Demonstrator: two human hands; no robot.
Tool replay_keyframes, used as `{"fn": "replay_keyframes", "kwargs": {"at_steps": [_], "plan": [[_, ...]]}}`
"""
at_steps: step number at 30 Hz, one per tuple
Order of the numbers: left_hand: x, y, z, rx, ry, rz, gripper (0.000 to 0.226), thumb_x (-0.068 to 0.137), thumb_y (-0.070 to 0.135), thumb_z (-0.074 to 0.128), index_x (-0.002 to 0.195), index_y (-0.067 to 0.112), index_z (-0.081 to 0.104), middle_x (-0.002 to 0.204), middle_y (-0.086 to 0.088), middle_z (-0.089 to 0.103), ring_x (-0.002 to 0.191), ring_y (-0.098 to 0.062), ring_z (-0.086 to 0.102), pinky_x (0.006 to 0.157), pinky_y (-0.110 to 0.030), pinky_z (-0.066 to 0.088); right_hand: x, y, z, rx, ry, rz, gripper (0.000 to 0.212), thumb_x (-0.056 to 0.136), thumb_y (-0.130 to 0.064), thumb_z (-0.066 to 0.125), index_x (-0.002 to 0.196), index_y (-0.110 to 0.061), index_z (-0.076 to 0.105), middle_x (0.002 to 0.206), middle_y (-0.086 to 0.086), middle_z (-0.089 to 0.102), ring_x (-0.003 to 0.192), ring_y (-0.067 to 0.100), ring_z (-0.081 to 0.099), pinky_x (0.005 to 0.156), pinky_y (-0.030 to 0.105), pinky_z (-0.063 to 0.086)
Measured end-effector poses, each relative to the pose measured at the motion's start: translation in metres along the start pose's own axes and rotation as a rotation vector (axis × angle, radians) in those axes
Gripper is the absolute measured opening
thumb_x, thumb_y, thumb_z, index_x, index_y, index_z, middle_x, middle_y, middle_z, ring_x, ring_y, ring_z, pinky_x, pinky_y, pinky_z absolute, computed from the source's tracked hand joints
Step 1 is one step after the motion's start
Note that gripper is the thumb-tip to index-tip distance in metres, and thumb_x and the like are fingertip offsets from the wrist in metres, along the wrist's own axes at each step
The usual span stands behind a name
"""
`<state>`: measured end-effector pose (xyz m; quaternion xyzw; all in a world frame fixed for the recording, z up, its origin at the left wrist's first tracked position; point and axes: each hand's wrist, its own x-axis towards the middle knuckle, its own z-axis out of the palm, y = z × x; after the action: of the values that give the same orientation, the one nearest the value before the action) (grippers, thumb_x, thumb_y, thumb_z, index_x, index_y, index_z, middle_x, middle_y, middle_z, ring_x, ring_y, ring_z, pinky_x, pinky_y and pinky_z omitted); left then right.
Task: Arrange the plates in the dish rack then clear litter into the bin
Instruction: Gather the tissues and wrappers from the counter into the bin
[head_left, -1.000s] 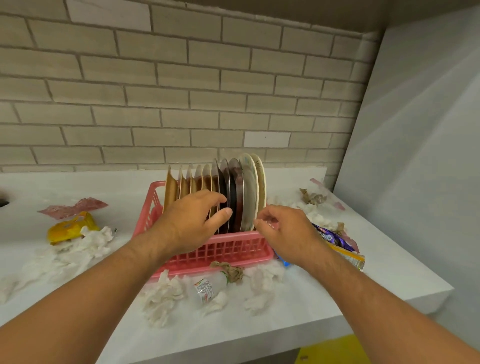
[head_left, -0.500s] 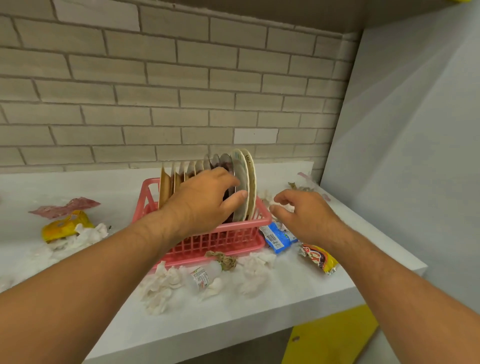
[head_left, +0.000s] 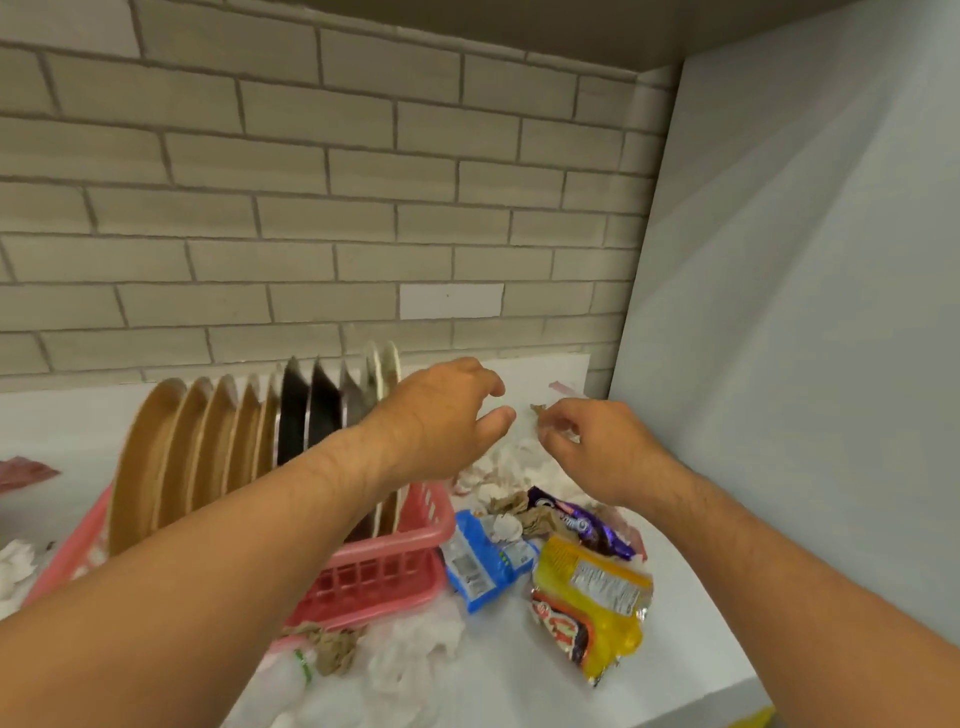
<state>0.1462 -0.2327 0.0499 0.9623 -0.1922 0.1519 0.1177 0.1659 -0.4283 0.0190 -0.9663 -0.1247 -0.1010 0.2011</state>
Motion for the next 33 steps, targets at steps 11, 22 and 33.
{"fn": "replay_keyframes", "kwargs": {"at_steps": [11,22,33], "plan": [[0.130,0.008,0.110,-0.100,-0.200,-0.193,0.046,0.096,0.047,0.041,0.136,0.024,0.046,0.137,0.002,0.048,0.124,-0.019,0.046,0.103,-0.034,0.039,0.084,0.157,0.011,-0.063,-0.189,0.291,0.030,0.093,-0.027,0.057,0.120,-0.018,0.065,0.122,0.004,0.062,0.100,0.024,0.061,0.075,0.024,0.046],[0.195,-0.005,0.183,-0.111,-0.275,-0.355,0.045,0.097,0.043,0.041,0.139,0.026,0.043,0.138,0.005,0.046,0.124,-0.017,0.046,0.101,-0.030,0.040,0.168,0.203,0.085,0.099,-0.269,0.295,0.068,0.082,-0.060,0.060,0.136,-0.022,0.043,0.127,0.001,0.058,0.113,0.024,0.057,0.090,0.035,0.050],[0.215,-0.016,0.206,-0.139,-0.267,-0.408,0.039,0.100,0.035,0.036,0.137,0.026,0.044,0.140,0.006,0.045,0.126,-0.018,0.045,0.101,-0.028,0.039,0.180,0.241,0.110,-0.066,-0.138,0.235,0.038,0.095,-0.010,0.037,0.124,-0.017,0.060,0.111,0.009,0.068,0.100,0.028,0.064,0.081,0.030,0.050]]}}
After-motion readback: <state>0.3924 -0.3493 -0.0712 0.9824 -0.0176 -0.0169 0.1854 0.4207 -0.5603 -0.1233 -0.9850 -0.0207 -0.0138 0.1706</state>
